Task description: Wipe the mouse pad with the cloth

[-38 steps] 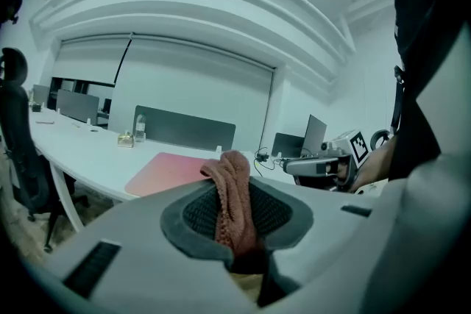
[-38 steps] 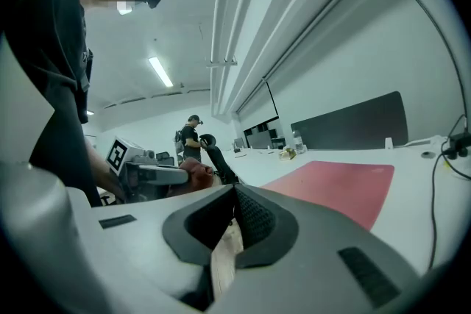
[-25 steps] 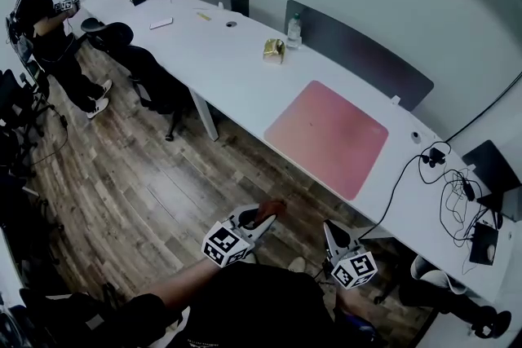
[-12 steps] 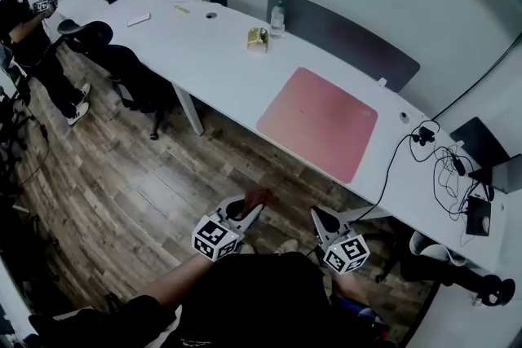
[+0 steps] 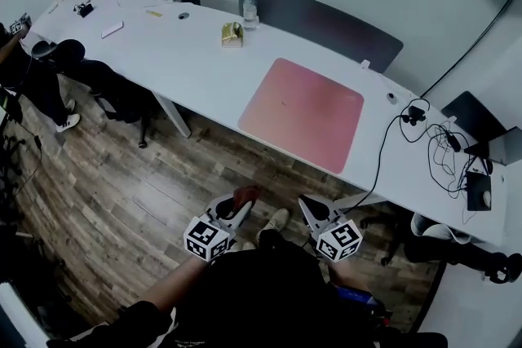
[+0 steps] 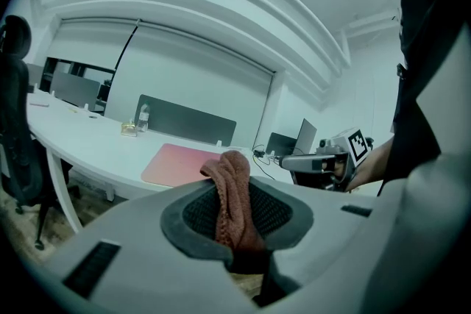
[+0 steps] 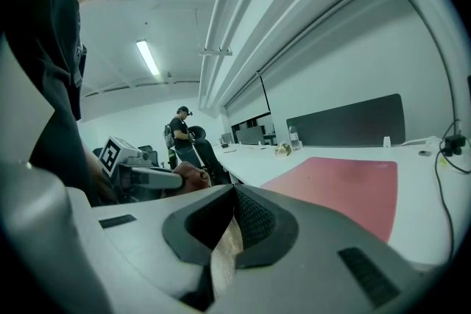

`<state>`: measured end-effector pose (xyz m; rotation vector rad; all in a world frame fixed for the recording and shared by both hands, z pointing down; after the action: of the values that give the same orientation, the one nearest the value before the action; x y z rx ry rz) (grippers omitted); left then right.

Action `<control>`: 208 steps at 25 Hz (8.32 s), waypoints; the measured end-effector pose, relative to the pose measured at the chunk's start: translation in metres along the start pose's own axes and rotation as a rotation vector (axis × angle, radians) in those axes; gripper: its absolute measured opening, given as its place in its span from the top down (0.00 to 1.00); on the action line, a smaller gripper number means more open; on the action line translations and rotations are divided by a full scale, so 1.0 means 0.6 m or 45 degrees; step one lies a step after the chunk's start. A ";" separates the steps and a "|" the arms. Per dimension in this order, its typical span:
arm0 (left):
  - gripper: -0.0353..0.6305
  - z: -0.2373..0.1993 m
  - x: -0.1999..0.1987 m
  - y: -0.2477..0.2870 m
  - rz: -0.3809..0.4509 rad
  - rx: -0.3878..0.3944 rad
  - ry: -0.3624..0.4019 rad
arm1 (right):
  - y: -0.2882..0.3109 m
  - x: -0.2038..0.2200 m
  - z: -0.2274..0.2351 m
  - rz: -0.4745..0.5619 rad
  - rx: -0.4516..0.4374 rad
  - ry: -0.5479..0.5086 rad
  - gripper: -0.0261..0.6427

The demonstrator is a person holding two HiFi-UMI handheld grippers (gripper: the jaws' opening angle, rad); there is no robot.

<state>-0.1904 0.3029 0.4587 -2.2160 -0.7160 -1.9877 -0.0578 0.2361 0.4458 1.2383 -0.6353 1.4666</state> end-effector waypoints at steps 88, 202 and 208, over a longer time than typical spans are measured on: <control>0.82 -0.136 0.095 0.488 -0.631 -0.005 -0.050 | -0.104 -0.044 0.393 0.241 0.468 0.346 0.92; 0.82 -0.485 0.023 0.531 -0.690 -0.346 0.087 | -0.023 -0.110 0.460 0.177 0.597 0.310 0.92; 0.82 -0.419 0.027 0.563 -0.678 -0.247 0.063 | -0.016 -0.113 0.473 0.172 0.571 0.307 0.92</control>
<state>-0.2892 -0.0832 0.5964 -2.2379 -1.2653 -2.4266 0.0448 -0.0362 0.4718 1.3422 -0.2338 1.9069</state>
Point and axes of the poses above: the fingertips, and each gripper's own axes: y forward along the fingers, z to its right, x out of its underside, the point moved 1 cm from there along -y, backward along the fingers, and after that the axes turned 7 degrees about y, right-handed, at the moved point
